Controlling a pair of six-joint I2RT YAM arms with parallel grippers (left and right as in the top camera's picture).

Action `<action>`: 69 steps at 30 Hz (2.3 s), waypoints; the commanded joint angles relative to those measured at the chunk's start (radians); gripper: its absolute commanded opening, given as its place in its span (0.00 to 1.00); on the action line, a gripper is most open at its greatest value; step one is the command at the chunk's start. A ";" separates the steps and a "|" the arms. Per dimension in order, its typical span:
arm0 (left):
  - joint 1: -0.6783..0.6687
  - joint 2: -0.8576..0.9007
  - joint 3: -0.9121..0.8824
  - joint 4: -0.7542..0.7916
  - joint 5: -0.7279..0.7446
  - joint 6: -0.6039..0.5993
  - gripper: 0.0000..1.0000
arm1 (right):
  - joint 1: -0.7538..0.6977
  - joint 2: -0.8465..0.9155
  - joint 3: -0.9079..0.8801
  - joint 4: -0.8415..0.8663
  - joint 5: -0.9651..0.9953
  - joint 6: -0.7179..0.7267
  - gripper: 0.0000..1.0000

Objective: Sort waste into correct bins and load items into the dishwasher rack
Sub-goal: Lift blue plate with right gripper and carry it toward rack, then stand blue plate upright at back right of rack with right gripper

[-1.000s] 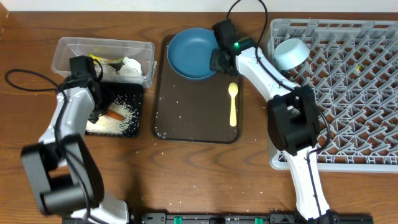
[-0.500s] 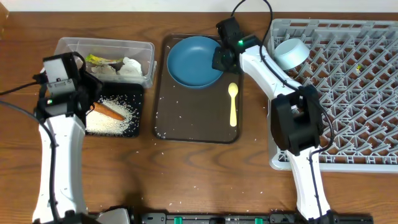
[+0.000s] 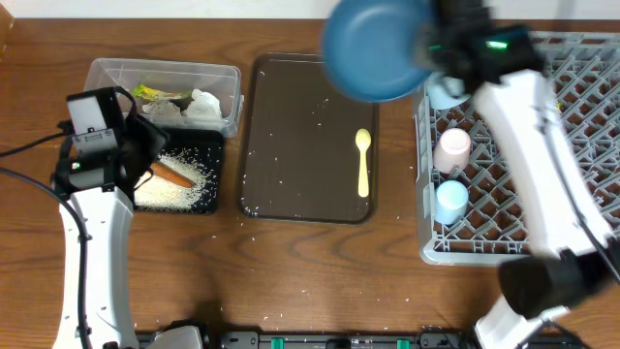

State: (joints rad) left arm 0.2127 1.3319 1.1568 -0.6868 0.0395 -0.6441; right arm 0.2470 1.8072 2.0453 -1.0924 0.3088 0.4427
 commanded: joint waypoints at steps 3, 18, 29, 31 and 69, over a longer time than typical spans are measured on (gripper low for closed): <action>-0.109 -0.008 0.021 0.023 0.088 0.074 0.65 | -0.135 -0.078 0.002 -0.090 0.212 -0.022 0.01; -0.408 -0.005 0.021 0.037 0.092 0.180 0.69 | -0.369 -0.084 -0.132 0.086 0.537 -0.220 0.01; -0.484 0.000 0.021 0.037 0.092 0.179 0.86 | -0.386 -0.078 -0.393 0.652 0.623 -0.933 0.01; -0.484 0.000 0.021 0.037 0.092 0.179 0.87 | -0.389 -0.078 -0.428 0.743 0.648 -1.055 0.01; -0.484 0.000 0.021 0.037 0.092 0.179 0.93 | -0.507 0.133 -0.490 1.073 0.353 -1.530 0.01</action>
State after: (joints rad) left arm -0.2703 1.3319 1.1568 -0.6495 0.1318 -0.4725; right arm -0.2584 1.9141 1.5581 0.0017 0.6651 -1.1049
